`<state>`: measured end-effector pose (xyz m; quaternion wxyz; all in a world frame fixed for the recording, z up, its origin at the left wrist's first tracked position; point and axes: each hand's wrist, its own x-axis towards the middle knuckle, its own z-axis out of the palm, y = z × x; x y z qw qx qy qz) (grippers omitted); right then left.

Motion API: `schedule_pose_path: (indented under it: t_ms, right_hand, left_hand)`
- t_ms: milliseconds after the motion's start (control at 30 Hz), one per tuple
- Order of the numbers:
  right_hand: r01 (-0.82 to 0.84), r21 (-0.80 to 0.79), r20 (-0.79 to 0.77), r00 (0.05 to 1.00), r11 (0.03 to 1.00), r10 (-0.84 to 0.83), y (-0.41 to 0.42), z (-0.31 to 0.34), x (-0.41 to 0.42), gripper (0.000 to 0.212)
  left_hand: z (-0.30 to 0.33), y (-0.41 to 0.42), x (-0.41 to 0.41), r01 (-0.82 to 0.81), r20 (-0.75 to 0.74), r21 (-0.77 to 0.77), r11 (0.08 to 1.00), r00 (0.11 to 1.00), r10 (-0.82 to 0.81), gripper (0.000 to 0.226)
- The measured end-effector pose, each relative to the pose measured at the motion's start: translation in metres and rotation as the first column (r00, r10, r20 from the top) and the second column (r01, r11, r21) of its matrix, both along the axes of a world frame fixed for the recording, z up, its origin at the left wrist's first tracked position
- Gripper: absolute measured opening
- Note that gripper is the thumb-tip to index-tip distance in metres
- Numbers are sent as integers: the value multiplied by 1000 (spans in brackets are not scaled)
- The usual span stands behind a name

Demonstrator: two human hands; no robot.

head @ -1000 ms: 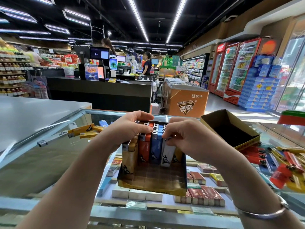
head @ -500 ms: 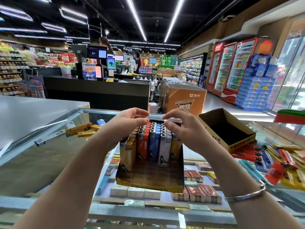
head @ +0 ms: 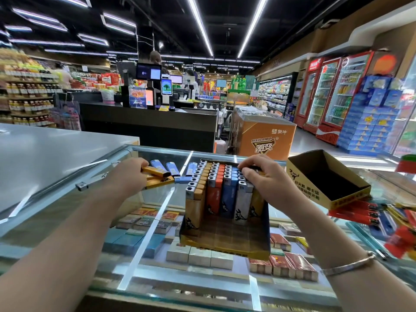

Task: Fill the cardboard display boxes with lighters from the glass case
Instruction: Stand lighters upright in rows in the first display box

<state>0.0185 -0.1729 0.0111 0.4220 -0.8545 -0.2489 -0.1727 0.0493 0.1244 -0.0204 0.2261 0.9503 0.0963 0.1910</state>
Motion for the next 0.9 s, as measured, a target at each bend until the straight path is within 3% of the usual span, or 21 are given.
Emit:
schedule_pose_path:
  t_ms: [133, 267, 367, 433, 600, 733, 900]
  right_hand:
    - [10, -5, 21, 1000, 1000, -10, 0, 0, 0, 10]
    - [9, -3, 28, 1000, 1000, -8, 0, -1, 1, 10]
    - [7, -5, 17, 1000, 1000, -7, 0, -1, 1, 10]
    - [7, -9, 19, 1000, 1000, -7, 0, -1, 0, 10]
    - [10, -18, 23, 1000, 1000, -9, 0, -1, -1, 10]
    - [14, -25, 24, 1000, 1000, -14, 0, 0, -1, 10]
    - [8, -29, 25, 1000, 1000, -8, 0, 0, -1, 10]
  left_hand:
    - [-8, 3, 0, 106, -86, -254, 961, 988, -132, 54]
    - [-10, -6, -1, 87, -109, -107, 990, 989, -98, 56]
    - [-13, -8, 0, 34, -136, 91, 995, 990, -22, 47]
    - [-14, -9, 0, 57, -162, 135, 989, 986, -35, 41]
    - [-12, -13, -2, 125, -176, 99, 987, 979, -107, 29]
    - [-9, -18, -3, 186, -296, -166, 969, 927, -228, 30]
    - [-7, -23, -3, 224, -321, -90, 970, 916, -241, 15]
